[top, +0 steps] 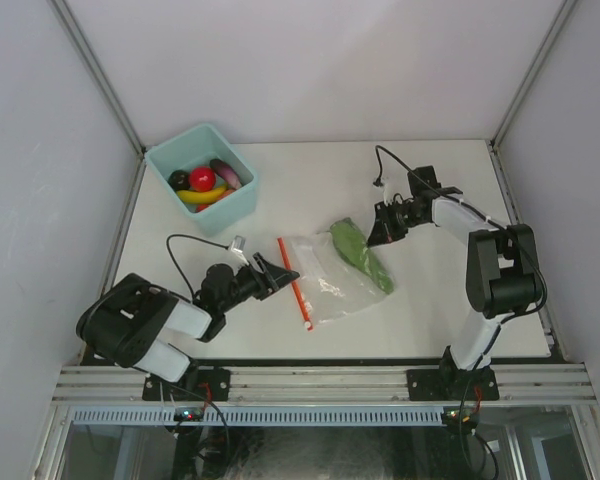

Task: Open the zip-top bag and remove the fake food
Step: Pick up the fake vegetable from the zipper food storage bag.

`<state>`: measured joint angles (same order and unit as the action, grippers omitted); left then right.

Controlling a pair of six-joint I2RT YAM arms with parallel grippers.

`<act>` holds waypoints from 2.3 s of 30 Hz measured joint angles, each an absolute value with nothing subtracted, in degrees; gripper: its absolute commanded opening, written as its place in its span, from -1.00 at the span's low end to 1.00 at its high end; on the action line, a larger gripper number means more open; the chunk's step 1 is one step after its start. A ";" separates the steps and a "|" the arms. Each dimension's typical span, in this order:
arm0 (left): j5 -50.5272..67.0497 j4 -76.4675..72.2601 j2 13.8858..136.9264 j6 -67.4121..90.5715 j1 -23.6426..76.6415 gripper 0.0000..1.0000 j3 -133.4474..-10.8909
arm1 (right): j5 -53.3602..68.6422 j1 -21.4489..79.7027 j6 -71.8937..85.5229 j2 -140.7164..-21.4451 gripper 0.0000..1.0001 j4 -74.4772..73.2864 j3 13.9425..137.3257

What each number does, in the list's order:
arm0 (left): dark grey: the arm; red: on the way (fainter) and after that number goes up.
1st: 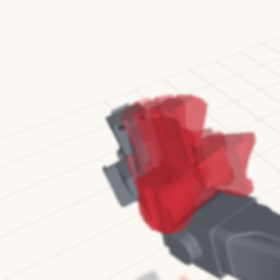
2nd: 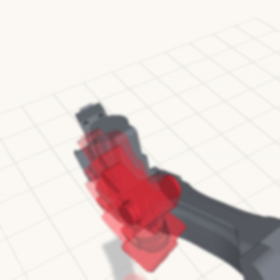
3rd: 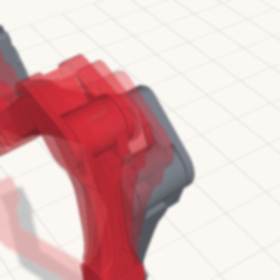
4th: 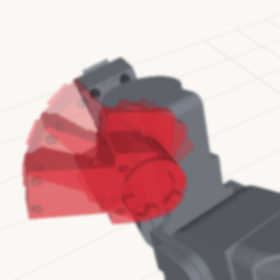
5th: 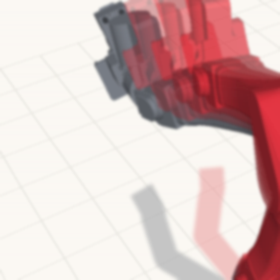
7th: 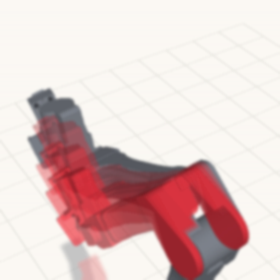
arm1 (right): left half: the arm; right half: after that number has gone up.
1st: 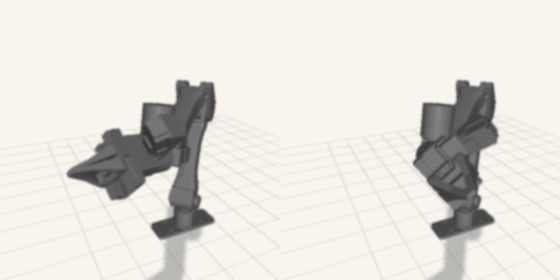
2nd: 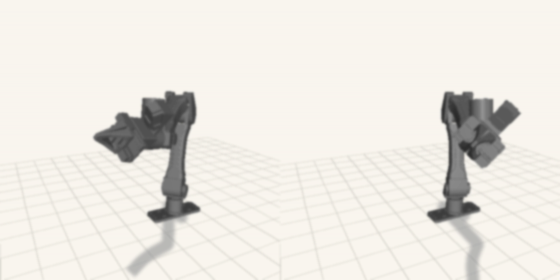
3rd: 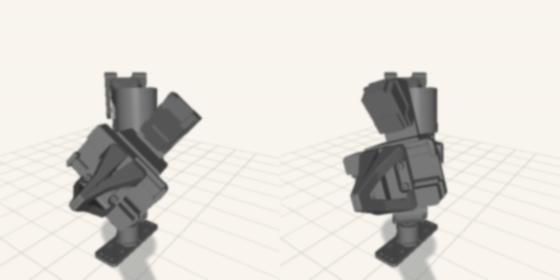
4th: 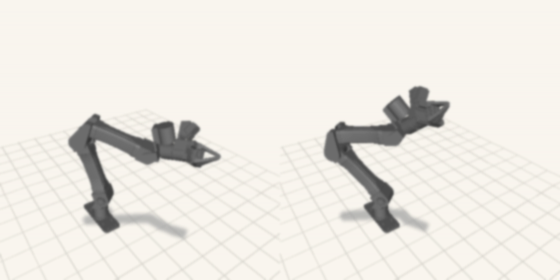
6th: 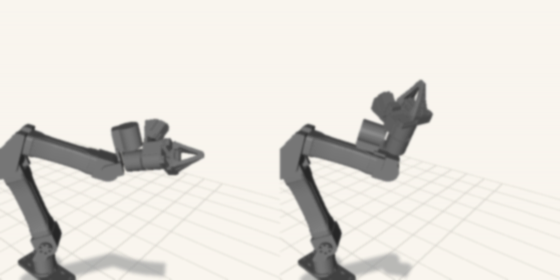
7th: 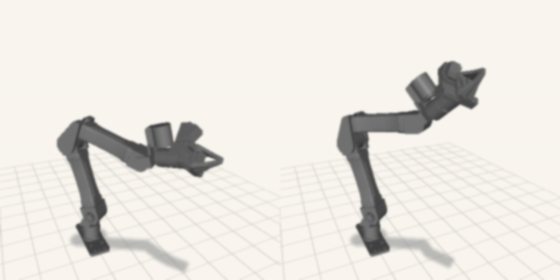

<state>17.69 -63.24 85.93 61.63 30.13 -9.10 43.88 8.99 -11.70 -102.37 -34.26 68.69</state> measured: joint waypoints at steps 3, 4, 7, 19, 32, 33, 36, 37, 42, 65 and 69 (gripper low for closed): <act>16.95 -59.11 85.91 60.60 30.63 0.37 -10.76 | 44.58 8.97 -11.79 -102.37 -0.91 -34.33 69.36; 16.58 -57.76 85.91 60.23 30.65 0.37 -11.42 | 44.77 8.97 -11.81 -102.37 -0.91 -34.33 69.49; 14.09 -51.44 85.34 58.28 30.74 0.36 -13.63 | 45.25 8.86 -11.81 -102.37 -0.90 -34.33 69.60; 12.32 -39.75 86.21 53.32 30.74 -0.19 -22.37 | 47.35 7.90 -11.42 -102.67 -0.32 -34.61 69.93; 17.06 -41.21 90.96 53.36 30.74 -1.00 -25.23 | 48.40 5.41 -3.99 -108.75 -1.00 -28.27 68.58; 17.17 -41.45 90.80 53.36 30.72 -1.00 -25.17 | 48.69 5.26 -3.44 -108.77 -1.00 -28.14 68.53; 17.21 -41.63 89.43 53.34 30.65 -1.00 -24.69 | 50.59 4.62 -3.16 -107.96 -1.00 -27.77 68.51; 17.21 -41.95 88.79 53.32 30.59 -1.00 -24.38 | 51.57 4.45 -3.20 -107.37 -1.00 -27.59 68.45; 17.39 -42.83 87.48 53.32 30.04 -1.00 -23.77 | 57.87 3.77 -3.60 -99.35 -1.00 -24.67 64.58; 25.87 -44.27 87.55 52.27 25.06 -0.87 -24.01 | 47.88 4.29 -5.41 -101.27 -0.83 -27.79 67.57; 28.36 -44.31 87.50 51.18 25.06 -0.32 -24.34 | 46.37 4.58 -7.35 -101.16 -0.45 -29.89 68.01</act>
